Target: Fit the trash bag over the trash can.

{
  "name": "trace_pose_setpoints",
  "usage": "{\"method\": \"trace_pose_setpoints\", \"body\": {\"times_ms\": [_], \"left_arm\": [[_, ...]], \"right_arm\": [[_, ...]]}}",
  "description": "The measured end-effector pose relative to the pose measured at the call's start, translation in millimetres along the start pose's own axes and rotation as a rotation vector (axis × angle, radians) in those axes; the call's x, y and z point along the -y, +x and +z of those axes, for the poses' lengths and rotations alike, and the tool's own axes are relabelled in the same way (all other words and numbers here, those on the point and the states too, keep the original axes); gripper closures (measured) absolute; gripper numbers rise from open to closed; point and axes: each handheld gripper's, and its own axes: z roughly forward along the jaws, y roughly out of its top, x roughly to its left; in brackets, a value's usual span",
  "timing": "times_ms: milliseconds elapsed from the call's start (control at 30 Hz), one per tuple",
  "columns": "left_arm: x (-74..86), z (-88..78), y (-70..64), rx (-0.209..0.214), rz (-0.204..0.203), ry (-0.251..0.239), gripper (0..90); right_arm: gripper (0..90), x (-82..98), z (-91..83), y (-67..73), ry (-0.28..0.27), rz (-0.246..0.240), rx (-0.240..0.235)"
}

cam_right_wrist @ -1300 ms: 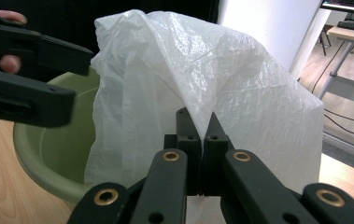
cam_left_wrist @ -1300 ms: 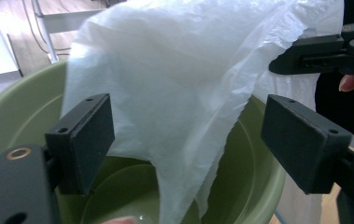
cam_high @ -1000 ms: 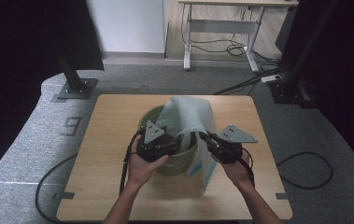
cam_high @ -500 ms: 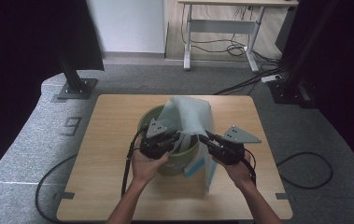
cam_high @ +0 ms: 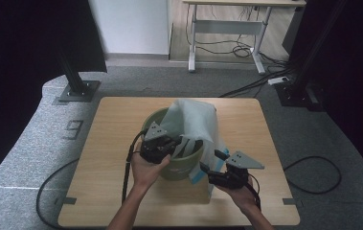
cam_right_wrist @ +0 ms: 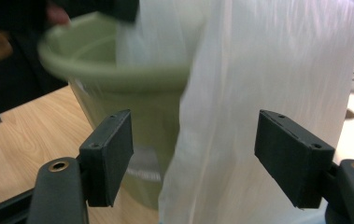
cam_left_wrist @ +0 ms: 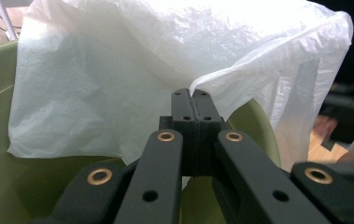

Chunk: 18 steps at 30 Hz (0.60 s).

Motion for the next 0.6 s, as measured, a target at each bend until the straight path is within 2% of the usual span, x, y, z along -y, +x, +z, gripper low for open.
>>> {"method": "trace_pose_setpoints", "body": {"times_ms": [33, 133, 233, 267, 333, 400, 433, 467, 500, 533, 567, 600], "left_arm": [[-0.1, -0.2, 0.6, 0.002, -0.002, 0.0, 89.6], [-0.3, -0.2, 1.6, 0.007, -0.007, -0.001, 89.6], [-0.4, -0.5, 1.2, 0.014, -0.008, -0.002, 89.6], [-0.5, -0.8, 1.0, 0.016, -0.009, -0.004, 89.7], [-0.4, -1.8, 0.6, 0.024, -0.009, -0.003, 89.6], [-0.3, -2.9, 0.8, 0.035, -0.009, 0.002, 89.6], [-0.4, -4.4, 1.3, 0.044, -0.012, 0.004, 89.6], [-0.4, -4.4, 1.3, 0.044, -0.012, 0.004, 89.6], [-0.6, -6.8, 1.8, 0.055, -0.016, -0.001, 89.6], [-0.6, -6.8, 1.8, 0.055, -0.016, -0.001, 89.6], [-0.2, -10.2, 1.6, 0.06, -0.013, -0.003, 89.6], [-0.2, -10.2, 1.6, 0.06, -0.013, -0.003, 89.6]], "right_arm": [[24.8, 6.1, 2.2, 0.3, 0.006, 0.006, 0.003], [22.6, 24.5, 13.3, 2.8, 0.033, 0.018, 0.053], [22.6, 30.3, 21.1, 0.6, 0.041, 0.025, 0.064], [23.2, 34.2, 29.1, -3.1, 0.059, 0.045, 0.075], [25.2, 35.3, 32.2, -4.3, 0.064, 0.058, 0.074], [33.9, 37.7, 36.5, -5.3, 0.056, 0.052, 0.074], [48.9, 38.8, 38.0, -6.9, 0.048, 0.056, 0.064], [48.9, 38.8, 38.0, -6.9, 0.048, 0.056, 0.064], [61.5, 38.7, 38.2, -9.3, 0.033, 0.06, 0.053], [61.5, 38.7, 38.2, -9.3, 0.033, 0.06, 0.053], [73.8, 37.2, 36.3, -10.9, 0.02, 0.048, 0.063], [73.8, 37.2, 36.3, -10.9, 0.02, 0.048, 0.063]]}}
